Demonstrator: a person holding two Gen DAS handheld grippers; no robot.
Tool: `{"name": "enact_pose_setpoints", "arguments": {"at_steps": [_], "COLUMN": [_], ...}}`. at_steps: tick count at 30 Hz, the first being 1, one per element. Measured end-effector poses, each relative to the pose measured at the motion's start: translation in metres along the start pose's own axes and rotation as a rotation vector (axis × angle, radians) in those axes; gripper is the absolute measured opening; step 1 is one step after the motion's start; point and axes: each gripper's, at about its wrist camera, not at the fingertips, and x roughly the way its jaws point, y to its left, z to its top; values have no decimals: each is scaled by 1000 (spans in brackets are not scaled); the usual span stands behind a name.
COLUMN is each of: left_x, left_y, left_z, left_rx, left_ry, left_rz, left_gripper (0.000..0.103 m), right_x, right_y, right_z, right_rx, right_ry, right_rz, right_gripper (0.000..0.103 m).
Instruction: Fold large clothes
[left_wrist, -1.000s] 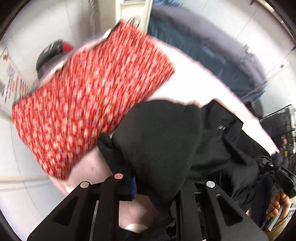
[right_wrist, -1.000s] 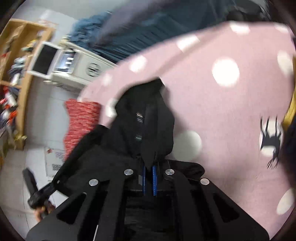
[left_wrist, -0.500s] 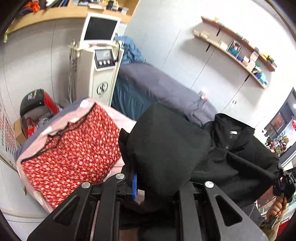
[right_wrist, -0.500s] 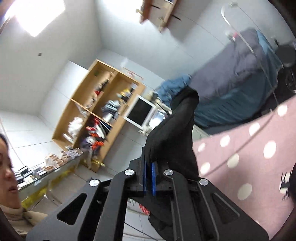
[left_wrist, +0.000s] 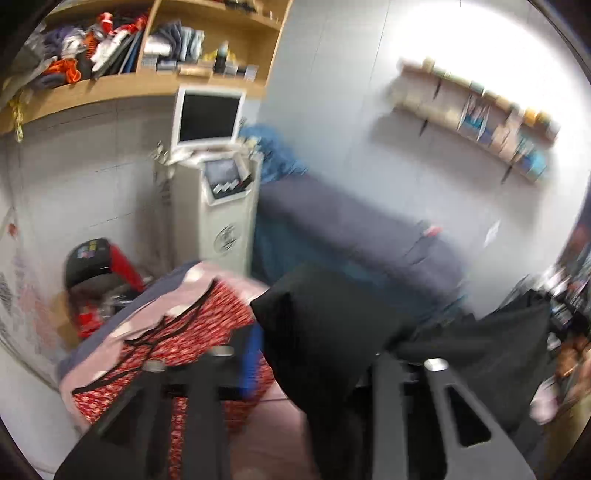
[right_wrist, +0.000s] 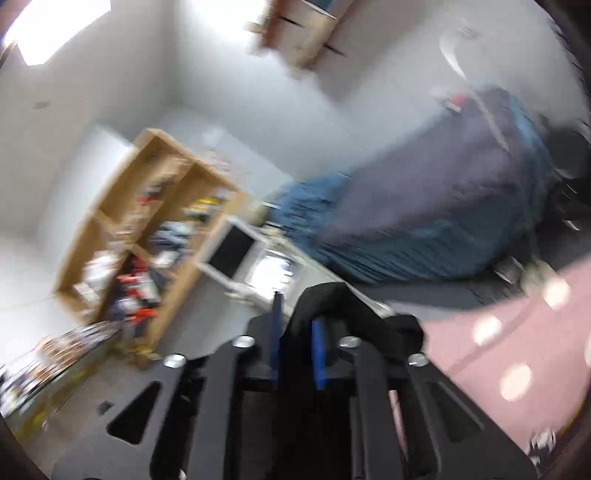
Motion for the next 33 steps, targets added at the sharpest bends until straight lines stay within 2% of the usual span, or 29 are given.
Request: {"name": "enact_pose_setpoints", "arguments": {"at_steps": [1, 3, 4, 6, 8, 10, 11, 14, 17, 22, 25, 27, 28, 29, 31, 33], "left_x": [24, 83, 109, 152, 171, 182, 184, 187, 204, 217, 214, 207, 202, 198, 192, 192], "left_y": [2, 7, 11, 29, 50, 64, 65, 55, 28, -4, -6, -4, -1, 2, 9, 14], "left_z": [-10, -47, -67, -106, -137, -159, -167, -178, -188, -214, -231, -239, -243, -245, -249, -252], "left_rx": [11, 43, 52, 2, -96, -155, -163, -125, -21, 123, 131, 123, 116, 111, 100, 87], "left_ry": [36, 145, 232, 406, 493, 559, 571, 579, 610, 665, 704, 720, 727, 730, 732, 737], "left_rz": [42, 112, 141, 182, 155, 144, 133, 97, 29, -2, -14, -11, -13, -15, -7, 4], "left_gripper": [86, 88, 88, 86, 86, 86, 87, 88, 89, 90, 90, 90, 90, 90, 90, 90], "right_x": [21, 46, 57, 80, 100, 118, 127, 159, 211, 283, 324, 346, 351, 352, 344, 323], "right_y": [-24, -63, -79, -103, -112, -105, -102, -76, -52, -42, -59, -74, -81, -83, -79, -67], "right_z": [-6, -31, -50, -92, -139, -174, -187, -227, -259, -284, -310, -326, -330, -333, -328, -309], "right_rx": [70, 145, 175, 188, 94, -25, -78, -361, -648, -867, -1009, -1038, -1037, -1029, -1003, -939], "right_ry": [28, 62, 93, 222, 347, 427, 458, 552, 596, 690, 732, 801, 830, 840, 801, 721], "right_rz": [-94, -254, -313, -406, -515, -568, -583, -628, -645, -649, -706, -736, -737, -721, -690, -650], "right_gripper": [76, 78, 78, 78, 78, 78, 78, 78, 78, 78, 78, 62, 36, 22, 9, 5]}}
